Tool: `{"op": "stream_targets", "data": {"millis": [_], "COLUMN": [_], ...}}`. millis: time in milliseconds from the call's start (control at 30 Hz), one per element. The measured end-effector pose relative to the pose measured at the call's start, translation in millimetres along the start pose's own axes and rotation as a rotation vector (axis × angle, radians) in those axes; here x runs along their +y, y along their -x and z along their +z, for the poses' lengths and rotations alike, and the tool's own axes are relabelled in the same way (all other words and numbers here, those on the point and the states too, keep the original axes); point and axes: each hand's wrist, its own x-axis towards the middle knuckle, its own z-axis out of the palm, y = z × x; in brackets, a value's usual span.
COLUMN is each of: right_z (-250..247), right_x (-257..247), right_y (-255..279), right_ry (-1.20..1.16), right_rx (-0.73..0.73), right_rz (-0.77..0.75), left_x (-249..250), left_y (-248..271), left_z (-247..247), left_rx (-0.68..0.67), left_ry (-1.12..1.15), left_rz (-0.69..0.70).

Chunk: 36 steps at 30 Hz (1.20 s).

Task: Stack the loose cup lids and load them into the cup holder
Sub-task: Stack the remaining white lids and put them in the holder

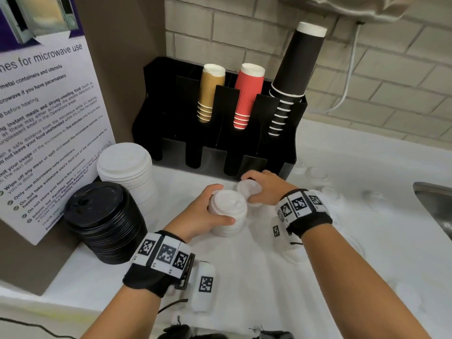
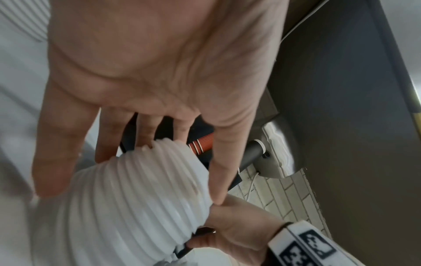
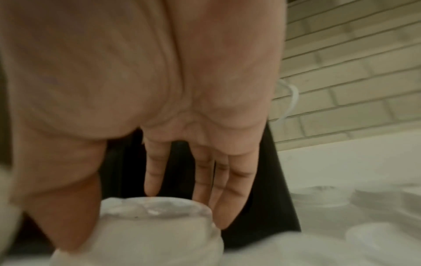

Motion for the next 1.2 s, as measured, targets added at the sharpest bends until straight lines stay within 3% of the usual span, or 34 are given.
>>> {"op": "stream_targets", "data": {"millis": [133, 300, 667, 933, 1100, 1133, 1200], "right_z": [-14, -5, 16, 22, 8, 5, 3], "right_x": [6, -10, -29, -24, 3, 11, 24], "right_y": [21, 52, 60, 59, 56, 55, 55], "right_ry": [-0.248, -0.508, -0.318, -0.306, -0.442, -0.370, -0.190], "right_rx": [0.121, 0.173, 0.197, 0.175, 0.420, 0.409, 0.251], "right_rz": [0.010, -0.146, -0.160, -0.164, 0.032, 0.100, 0.205], "left_x": [-1, 1, 0, -1, 1, 1, 2], "left_y": [-1, -3, -5, -4, -2, -2, 0], "left_z": [2, 9, 20, 22, 20, 19, 19], "left_rx": [0.007, -0.018, -0.005, 0.014, 0.000, -0.001, 0.001], "left_ry": [0.014, 0.053, 0.047, 0.050, 0.058, 0.066, 0.088], "left_rz": [-0.019, -0.004, -0.001, -0.005, -0.024, -0.028, -0.028]}}
